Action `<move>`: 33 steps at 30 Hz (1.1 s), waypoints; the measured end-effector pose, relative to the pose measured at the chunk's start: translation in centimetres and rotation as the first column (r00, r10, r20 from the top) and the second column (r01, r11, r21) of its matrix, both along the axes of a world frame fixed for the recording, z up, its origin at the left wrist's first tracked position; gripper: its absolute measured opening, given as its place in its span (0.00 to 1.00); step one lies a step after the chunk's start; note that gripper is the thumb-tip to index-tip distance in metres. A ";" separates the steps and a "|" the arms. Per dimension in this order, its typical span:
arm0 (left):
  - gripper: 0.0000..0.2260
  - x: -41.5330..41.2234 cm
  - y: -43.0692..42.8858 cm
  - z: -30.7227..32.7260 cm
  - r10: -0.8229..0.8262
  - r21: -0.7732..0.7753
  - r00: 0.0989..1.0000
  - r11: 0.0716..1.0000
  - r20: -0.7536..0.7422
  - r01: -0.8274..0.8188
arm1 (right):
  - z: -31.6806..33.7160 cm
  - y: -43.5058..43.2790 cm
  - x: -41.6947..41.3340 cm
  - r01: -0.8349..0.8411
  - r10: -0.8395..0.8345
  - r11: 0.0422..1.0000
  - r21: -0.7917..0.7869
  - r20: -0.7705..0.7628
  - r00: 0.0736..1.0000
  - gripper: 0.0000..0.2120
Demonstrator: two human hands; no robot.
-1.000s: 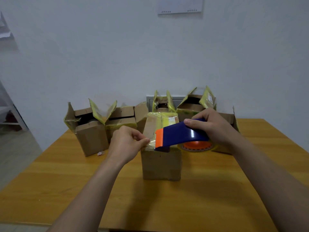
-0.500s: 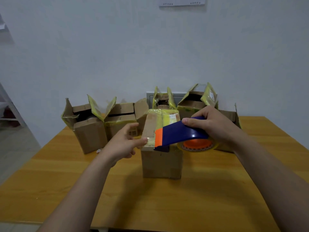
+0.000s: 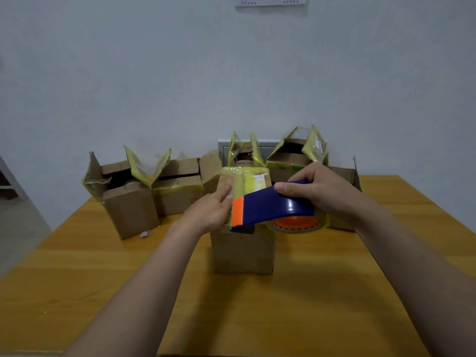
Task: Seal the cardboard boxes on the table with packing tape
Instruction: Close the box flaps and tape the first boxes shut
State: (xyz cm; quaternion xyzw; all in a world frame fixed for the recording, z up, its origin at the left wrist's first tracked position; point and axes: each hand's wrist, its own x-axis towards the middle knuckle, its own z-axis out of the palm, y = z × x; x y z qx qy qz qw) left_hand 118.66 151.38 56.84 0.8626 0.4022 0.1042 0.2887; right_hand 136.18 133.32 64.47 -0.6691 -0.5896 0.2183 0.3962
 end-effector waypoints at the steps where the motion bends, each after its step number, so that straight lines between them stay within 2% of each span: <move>1: 0.25 0.0 0.1 0.0 0.005 0.009 1.000 1.000 -0.029 -0.005 | 0.0 0.0 0.0 -0.003 0.003 1.000 -0.002 0.000 1.000 0.21; 9: 0.24 -0.2 0.2 0.6 0.035 0.082 0.982 0.996 -0.183 -0.020 | 0.4 -2.8 3.3 0.092 -0.092 0.996 -0.009 -0.021 0.996 0.21; 12: 0.24 0.3 -0.3 1.6 0.094 0.240 0.939 0.971 -0.332 -0.012 | -0.4 -3.0 3.4 0.081 -0.081 0.997 -0.021 -0.004 0.997 0.22; 14: 0.22 0.9 -1.2 2.2 0.128 0.360 0.932 0.933 -0.338 0.002 | -0.6 -2.8 3.2 0.092 -0.092 0.996 0.003 0.000 0.996 0.23; 15: 0.21 1.4 -1.6 2.3 0.113 0.370 0.945 0.929 -0.307 0.009 | -0.5 -2.8 3.2 0.092 -0.092 0.996 0.012 0.007 0.996 0.22; 18: 0.24 2.8 -2.7 1.6 0.067 0.294 0.970 0.956 -0.233 0.004 | -0.5 -2.8 3.5 0.092 -0.092 0.996 0.017 0.008 0.996 0.22; 24: 0.26 2.8 -2.3 0.4 0.070 0.280 0.964 0.960 -0.256 0.004 | -0.9 -3.2 4.1 0.060 -0.060 0.998 0.000 -0.020 0.998 0.21; 28: 0.28 2.6 -2.4 0.7 0.062 0.259 0.957 0.966 -0.282 0.014 | 0.0 -5.2 6.7 0.128 -0.125 0.991 0.040 -0.074 0.989 0.21; 33: 0.38 3.0 -3.0 1.0 0.076 0.282 0.939 0.959 -0.336 0.023 | 0.0 -5.5 6.5 0.118 -0.116 0.993 -0.030 0.043 0.992 0.21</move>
